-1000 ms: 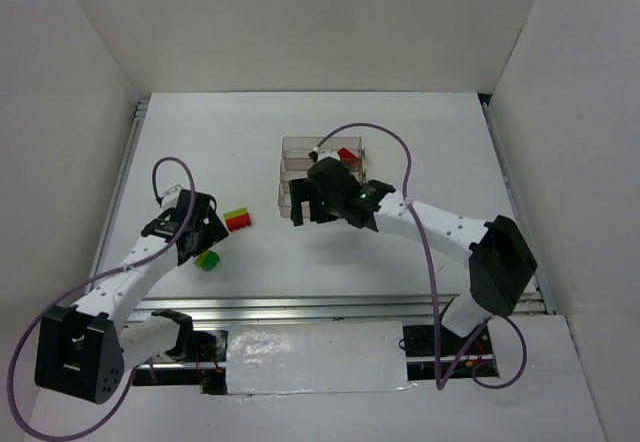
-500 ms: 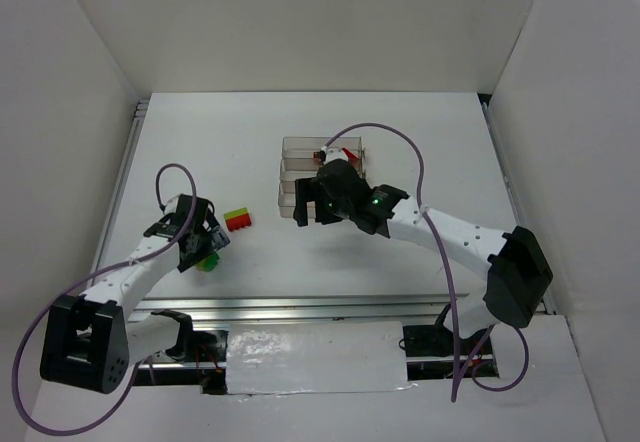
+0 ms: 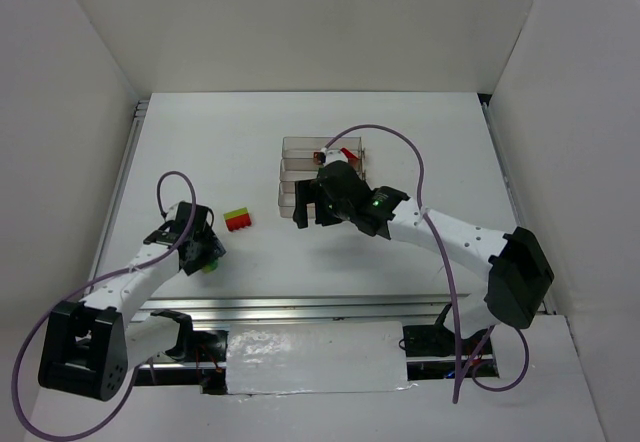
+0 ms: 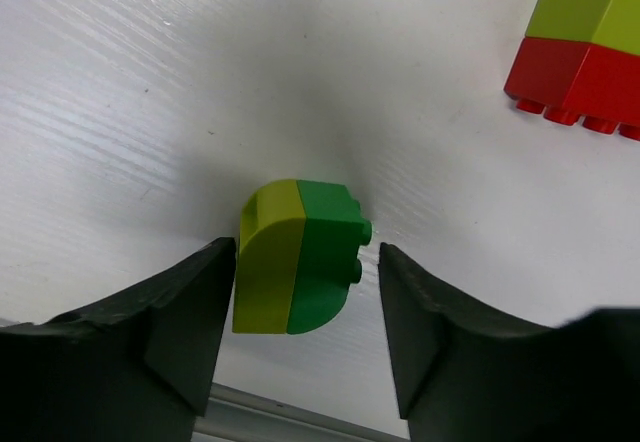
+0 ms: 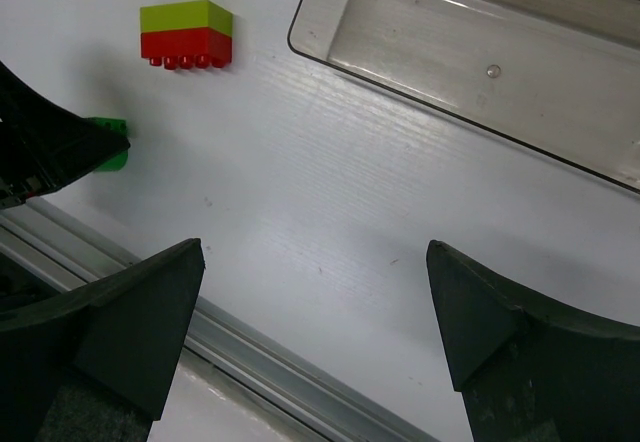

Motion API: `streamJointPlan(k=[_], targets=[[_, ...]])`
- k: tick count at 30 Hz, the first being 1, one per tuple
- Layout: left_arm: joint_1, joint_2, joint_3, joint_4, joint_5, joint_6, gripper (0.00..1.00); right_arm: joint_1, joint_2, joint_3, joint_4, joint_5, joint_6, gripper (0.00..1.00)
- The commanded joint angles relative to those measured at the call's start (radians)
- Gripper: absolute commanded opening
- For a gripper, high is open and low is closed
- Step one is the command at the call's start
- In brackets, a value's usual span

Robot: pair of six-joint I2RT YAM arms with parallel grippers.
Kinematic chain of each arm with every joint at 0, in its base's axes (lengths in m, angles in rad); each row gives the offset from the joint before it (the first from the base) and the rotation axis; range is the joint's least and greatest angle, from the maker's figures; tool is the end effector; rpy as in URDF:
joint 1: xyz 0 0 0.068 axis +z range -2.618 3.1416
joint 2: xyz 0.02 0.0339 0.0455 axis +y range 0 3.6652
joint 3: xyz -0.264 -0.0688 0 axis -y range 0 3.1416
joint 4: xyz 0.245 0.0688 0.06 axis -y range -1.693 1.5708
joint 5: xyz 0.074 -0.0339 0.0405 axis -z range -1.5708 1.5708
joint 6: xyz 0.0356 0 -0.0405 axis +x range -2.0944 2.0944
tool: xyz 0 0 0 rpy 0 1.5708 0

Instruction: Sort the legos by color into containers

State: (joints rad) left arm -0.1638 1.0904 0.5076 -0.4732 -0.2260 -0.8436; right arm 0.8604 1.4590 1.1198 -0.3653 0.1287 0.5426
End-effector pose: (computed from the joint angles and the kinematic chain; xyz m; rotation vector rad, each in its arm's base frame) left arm 0.1879 -0.0230 0.1683 -0.9343 2.4105 -0.0715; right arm 0.2153 0.2433 0.2801 -0.3011 2.3192 0.5826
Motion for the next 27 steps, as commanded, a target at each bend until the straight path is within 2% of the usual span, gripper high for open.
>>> streamJointPlan(k=[1,6,8,9,10,11,14,15,20,22,23,25,26,27], targets=[[0.004,0.008,-0.003,0.028,-0.003,0.001,0.67,0.009,-0.029,0.005,0.031,0.002,0.007,1.0],[0.004,0.017,0.005,0.042,0.01,0.012,0.5,0.011,-0.028,-0.002,0.043,-0.008,0.007,1.0],[0.004,0.019,0.005,0.05,0.017,0.023,0.4,0.005,-0.031,-0.02,0.064,-0.029,0.008,1.0],[0.004,0.019,0.005,0.056,0.034,0.028,0.27,0.003,-0.031,-0.025,0.081,-0.038,0.013,1.0],[0.004,0.022,0.006,0.068,0.043,0.041,0.21,-0.003,-0.035,-0.037,0.091,-0.052,0.017,1.0],[0.004,0.023,0.009,0.074,0.054,0.049,0.0,-0.017,-0.037,-0.046,0.101,-0.093,0.023,1.0],[0.001,-0.006,0.017,0.099,0.114,0.083,0.0,-0.055,-0.052,-0.078,0.147,-0.161,0.054,1.0],[-0.002,-0.026,0.016,0.116,0.178,0.096,0.0,-0.067,-0.061,-0.101,0.161,-0.176,0.063,1.0],[-0.069,-0.199,0.009,0.298,0.379,0.182,0.0,-0.113,-0.126,-0.178,0.273,-0.258,0.18,1.0],[-0.161,-0.237,0.008,0.364,0.431,0.21,0.0,-0.113,-0.132,-0.173,0.273,-0.227,0.21,1.0],[-0.252,-0.245,0.009,0.422,0.426,0.221,0.0,-0.115,-0.135,-0.169,0.261,-0.21,0.242,1.0],[-0.359,-0.244,0.032,0.436,0.378,0.27,0.0,-0.116,-0.159,-0.167,0.259,-0.18,0.27,1.0],[-0.408,-0.236,0.064,0.432,0.303,0.288,0.0,-0.116,-0.17,-0.169,0.262,-0.179,0.283,1.0],[-0.496,-0.231,0.074,0.435,0.275,0.311,0.0,-0.119,-0.183,-0.17,0.266,-0.187,0.284,1.0]])
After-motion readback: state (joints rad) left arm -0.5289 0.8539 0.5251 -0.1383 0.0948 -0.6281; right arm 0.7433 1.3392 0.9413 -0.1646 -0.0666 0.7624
